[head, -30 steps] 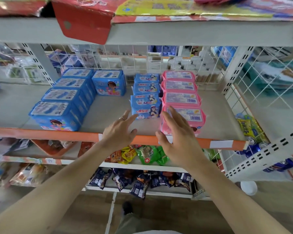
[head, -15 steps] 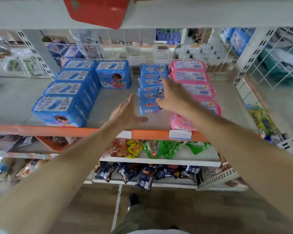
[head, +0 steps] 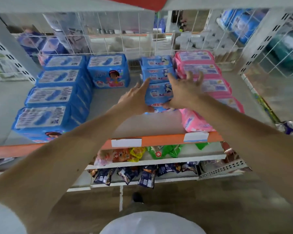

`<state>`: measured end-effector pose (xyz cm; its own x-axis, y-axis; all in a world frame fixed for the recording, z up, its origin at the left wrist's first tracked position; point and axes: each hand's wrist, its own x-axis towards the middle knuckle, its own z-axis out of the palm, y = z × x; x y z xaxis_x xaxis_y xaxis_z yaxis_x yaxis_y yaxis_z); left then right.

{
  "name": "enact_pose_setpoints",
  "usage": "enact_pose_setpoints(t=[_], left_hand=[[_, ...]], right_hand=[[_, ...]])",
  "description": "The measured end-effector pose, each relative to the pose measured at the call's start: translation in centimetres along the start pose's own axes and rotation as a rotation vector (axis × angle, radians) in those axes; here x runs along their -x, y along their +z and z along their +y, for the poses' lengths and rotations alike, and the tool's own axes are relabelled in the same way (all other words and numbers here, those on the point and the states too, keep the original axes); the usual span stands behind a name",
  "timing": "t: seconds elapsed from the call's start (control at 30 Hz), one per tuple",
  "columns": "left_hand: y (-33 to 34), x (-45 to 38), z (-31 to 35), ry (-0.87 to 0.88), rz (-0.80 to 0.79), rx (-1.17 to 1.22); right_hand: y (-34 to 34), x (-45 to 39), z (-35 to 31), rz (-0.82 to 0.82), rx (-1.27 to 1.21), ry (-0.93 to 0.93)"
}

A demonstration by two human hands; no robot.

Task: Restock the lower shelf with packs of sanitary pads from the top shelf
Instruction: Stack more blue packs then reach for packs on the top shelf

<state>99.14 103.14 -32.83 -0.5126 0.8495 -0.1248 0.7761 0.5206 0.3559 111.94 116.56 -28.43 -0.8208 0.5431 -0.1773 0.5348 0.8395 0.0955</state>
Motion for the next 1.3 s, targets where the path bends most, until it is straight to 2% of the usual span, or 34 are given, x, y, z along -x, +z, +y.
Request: enact_pose_setpoints(t=[0.2,0.3,0.6,0.73,0.9,1.07,1.3], left_hand=[[-0.3,0.1,-1.3,0.085,-0.051,0.079],[0.1,0.1,-0.9,0.091,-0.064,0.092],[-0.2,1.2,-0.9,0.067,-0.048,0.146],[-1.4,3.8,-0.2,0.029,0.155,-0.078],[-1.7,7.0,1.5,0.057,0.4,-0.169],[-0.4,10.1,4.6,0.098,0.44,-0.171],[0.3,14.9,10.5,0.149,0.482,-0.248]], right_hand=[[0.3,0.8,-0.1,0.088,-0.005,-0.029],[0.7,0.6,-0.3,0.109,0.069,-0.039],[0.8,1.6,0.4,0.115,0.01,-0.044],[0.8,3.4,0.7,0.205,-0.084,-0.065],[1.6,6.2,0.5,0.372,-0.244,-0.079],[2.6,10.9,0.9,0.443,-0.409,-0.074],[1.8,17.1,4.8,0.503,-0.441,-0.159]])
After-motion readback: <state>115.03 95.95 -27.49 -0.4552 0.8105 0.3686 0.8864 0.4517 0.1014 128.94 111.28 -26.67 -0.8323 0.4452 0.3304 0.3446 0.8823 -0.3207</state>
